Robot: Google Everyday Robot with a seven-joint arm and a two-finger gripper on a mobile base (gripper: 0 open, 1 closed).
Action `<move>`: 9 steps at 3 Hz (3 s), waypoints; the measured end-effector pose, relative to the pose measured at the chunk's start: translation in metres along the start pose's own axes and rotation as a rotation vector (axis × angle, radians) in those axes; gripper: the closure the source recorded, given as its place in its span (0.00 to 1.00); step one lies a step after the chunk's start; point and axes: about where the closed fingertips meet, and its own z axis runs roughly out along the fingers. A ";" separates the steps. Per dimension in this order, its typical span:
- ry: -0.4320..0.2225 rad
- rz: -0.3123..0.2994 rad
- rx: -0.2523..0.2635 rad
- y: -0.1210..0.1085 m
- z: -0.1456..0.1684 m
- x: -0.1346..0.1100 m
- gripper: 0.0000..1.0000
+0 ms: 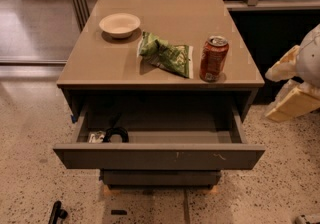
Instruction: Close top drawer
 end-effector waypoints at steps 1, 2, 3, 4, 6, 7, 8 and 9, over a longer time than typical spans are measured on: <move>-0.087 0.067 -0.054 0.027 0.050 0.028 0.65; -0.114 0.084 -0.066 0.035 0.060 0.032 0.89; -0.114 0.084 -0.066 0.035 0.060 0.032 1.00; -0.143 0.096 -0.097 0.047 0.097 0.051 1.00; -0.275 0.148 -0.253 0.112 0.210 0.089 1.00; -0.275 0.146 -0.262 0.114 0.213 0.090 1.00; -0.275 0.146 -0.262 0.114 0.213 0.090 1.00; -0.328 0.090 -0.219 0.110 0.234 0.085 1.00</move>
Offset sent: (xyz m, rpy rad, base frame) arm -0.0159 -0.0066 -0.0604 0.1145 0.0352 -0.0251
